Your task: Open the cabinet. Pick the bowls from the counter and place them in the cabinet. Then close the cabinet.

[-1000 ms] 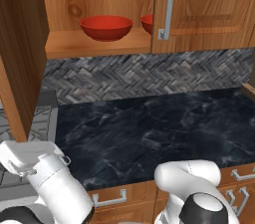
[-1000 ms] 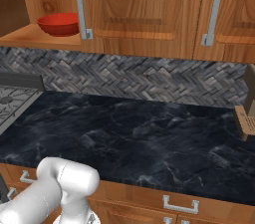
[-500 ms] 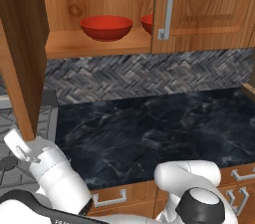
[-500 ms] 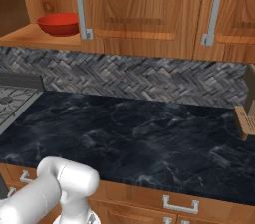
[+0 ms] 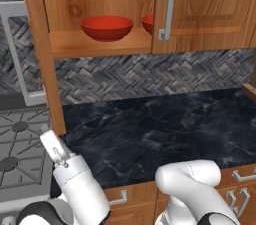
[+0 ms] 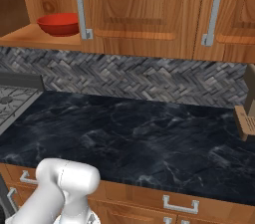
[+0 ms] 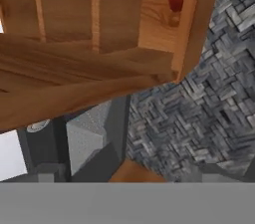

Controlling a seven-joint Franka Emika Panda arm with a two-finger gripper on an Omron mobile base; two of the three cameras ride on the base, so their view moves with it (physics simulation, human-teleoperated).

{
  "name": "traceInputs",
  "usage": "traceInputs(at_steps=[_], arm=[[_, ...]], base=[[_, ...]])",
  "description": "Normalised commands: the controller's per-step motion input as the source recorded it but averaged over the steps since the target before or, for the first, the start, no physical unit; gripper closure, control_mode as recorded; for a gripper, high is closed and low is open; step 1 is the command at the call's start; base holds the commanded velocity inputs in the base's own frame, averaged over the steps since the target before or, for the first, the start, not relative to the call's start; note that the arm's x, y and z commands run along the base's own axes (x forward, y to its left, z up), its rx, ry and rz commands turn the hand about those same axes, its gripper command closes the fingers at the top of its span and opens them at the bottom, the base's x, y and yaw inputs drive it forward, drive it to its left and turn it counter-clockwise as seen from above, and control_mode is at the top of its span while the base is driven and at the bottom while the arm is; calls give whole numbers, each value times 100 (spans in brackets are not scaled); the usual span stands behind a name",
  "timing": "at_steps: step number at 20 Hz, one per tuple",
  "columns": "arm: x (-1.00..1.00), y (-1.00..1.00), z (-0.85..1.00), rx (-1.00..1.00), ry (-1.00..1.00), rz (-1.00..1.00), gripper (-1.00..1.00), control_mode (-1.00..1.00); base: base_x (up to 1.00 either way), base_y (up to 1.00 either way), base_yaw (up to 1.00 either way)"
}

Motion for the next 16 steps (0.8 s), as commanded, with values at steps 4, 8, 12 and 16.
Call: traceInputs(at_steps=[4, 8, 12, 16], arm=[[-43, 0, 35, 38, 9, -34, -100, -100], [-10, -2, 50, 38, 32, -34, -100, -100], [-23, -36, 56, 47, 42, -36, -100, -100], [-28, -52, 43, 52, 48, -38, -100, -100]], base=[[0, 0, 0], [0, 0, 0], [0, 0, 0], [0, 0, 0]])
